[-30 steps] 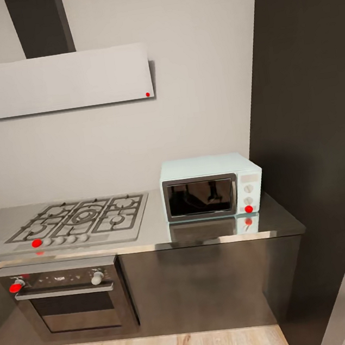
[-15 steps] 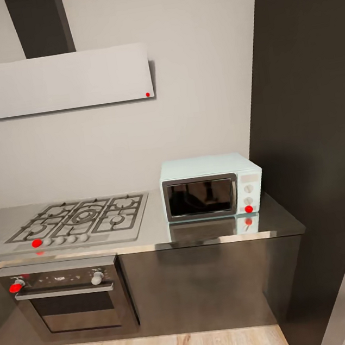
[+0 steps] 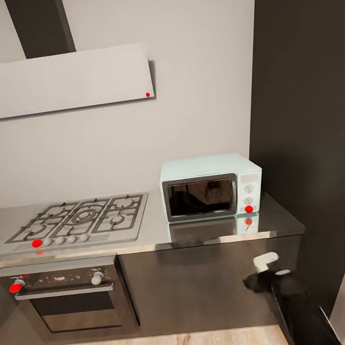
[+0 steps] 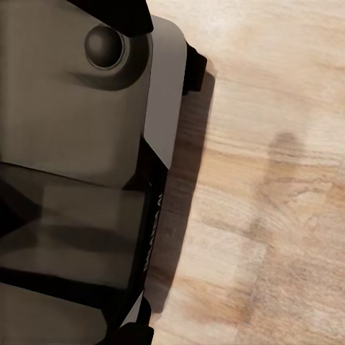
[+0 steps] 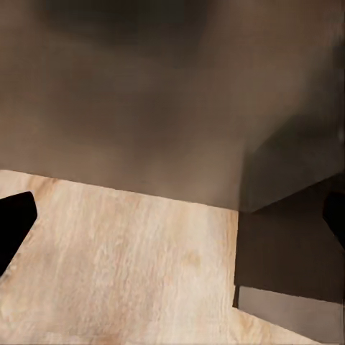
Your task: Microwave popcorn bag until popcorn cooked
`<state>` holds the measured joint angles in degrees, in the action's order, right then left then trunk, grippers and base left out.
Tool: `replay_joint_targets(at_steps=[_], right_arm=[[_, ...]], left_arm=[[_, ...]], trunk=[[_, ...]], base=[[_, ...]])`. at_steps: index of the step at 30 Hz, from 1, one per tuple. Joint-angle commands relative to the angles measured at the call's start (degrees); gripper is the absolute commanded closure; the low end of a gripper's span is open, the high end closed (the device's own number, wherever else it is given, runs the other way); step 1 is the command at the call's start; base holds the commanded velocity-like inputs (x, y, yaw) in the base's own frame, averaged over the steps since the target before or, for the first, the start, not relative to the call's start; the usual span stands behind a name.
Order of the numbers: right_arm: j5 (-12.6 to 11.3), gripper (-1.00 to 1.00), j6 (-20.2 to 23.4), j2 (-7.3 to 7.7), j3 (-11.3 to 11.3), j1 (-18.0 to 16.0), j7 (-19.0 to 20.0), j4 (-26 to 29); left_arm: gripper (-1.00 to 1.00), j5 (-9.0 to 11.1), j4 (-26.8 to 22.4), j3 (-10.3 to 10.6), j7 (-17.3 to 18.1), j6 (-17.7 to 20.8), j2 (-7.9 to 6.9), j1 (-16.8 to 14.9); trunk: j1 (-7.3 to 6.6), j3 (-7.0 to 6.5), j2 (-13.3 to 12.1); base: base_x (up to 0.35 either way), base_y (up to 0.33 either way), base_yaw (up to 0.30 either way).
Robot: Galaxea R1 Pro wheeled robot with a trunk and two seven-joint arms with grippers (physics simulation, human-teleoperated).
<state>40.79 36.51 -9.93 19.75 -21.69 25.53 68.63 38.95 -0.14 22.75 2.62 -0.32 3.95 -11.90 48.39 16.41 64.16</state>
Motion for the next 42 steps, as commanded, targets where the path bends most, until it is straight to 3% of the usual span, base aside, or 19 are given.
replay_joint_targets(at_steps=[1,3,6,10,15,20,24,26,28,32,39,42], right_arm=[[-0.47,-1.00,2.66,-0.06,-0.21,-1.93,0.63,1.39],[-1.81,-1.00,8.75,-0.06,-0.64,-6.81,0.71,4.85],[-2.30,-1.00,13.87,-0.06,-0.81,-12.21,0.49,10.12],[-2.01,-1.00,15.06,-0.06,-0.87,-18.21,-0.92,13.70],[-1.85,-1.00,14.22,-0.06,-1.05,-19.25,-6.51,14.21],[-2.38,-1.00,6.60,-0.06,-0.56,-19.34,-7.77,13.37],[-2.72,-1.00,3.75,-0.06,0.38,-19.35,-7.85,13.12],[-4.87,-1.00,3.37,-0.06,2.32,-19.35,-7.79,12.97],[-9.37,-1.00,2.18,-0.06,5.07,-19.32,-7.79,11.54],[-12.43,-1.00,-3.95,-0.06,6.68,-19.32,-8.57,4.84],[-12.83,-1.00,-10.90,-0.06,6.82,-19.31,-9.41,-1.68],[-12.82,-1.00,-11.58,-0.06,6.86,-19.29,-11.10,-1.97]], left_arm=[[-1.00,0.61,0.05,0.45,0.19,-0.04,0.00,-0.05],[-1.00,0.61,0.05,0.45,0.19,-0.04,0.00,-0.05],[-1.00,0.61,0.05,0.45,0.19,-0.04,0.00,-0.05],[-1.00,0.61,0.05,0.45,0.19,-0.04,0.00,-0.05],[-1.00,0.61,0.05,0.45,0.19,-0.02,0.00,-0.05],[-1.00,0.61,0.05,0.45,0.19,-0.02,0.00,-0.05],[-1.00,0.61,0.05,0.45,0.19,-0.01,0.00,-0.05],[-1.00,0.61,0.05,0.45,0.19,-0.03,0.00,-0.05],[-1.00,0.59,0.03,0.45,0.19,0.01,0.00,-0.05],[-1.00,0.59,0.04,0.45,0.23,-0.02,-0.07,-0.05],[-1.00,0.61,-0.02,0.45,0.28,0.05,-0.09,-0.05],[-1.00,0.61,-0.02,0.45,0.28,0.05,-0.09,-0.05]], trunk=[[0.00,0.08,0.05],[0.00,0.08,0.05],[0.00,0.08,0.05],[0.00,0.08,0.05],[0.00,0.08,0.05],[0.00,0.08,0.05],[0.00,0.08,0.05],[0.00,0.08,0.05],[0.00,0.08,0.05],[0.00,0.08,0.05],[0.00,0.08,0.05],[0.00,0.08,0.05]], base=[[0.000,0.000,0.000],[0.000,0.000,0.000],[0.000,0.000,0.000],[0.000,0.000,0.000],[0.000,0.000,0.000],[0.000,0.000,0.000],[0.000,0.000,0.000],[0.000,0.000,0.000],[0.000,0.000,0.000],[0.000,0.000,0.000],[0.000,0.000,0.000],[0.000,0.000,0.000]])
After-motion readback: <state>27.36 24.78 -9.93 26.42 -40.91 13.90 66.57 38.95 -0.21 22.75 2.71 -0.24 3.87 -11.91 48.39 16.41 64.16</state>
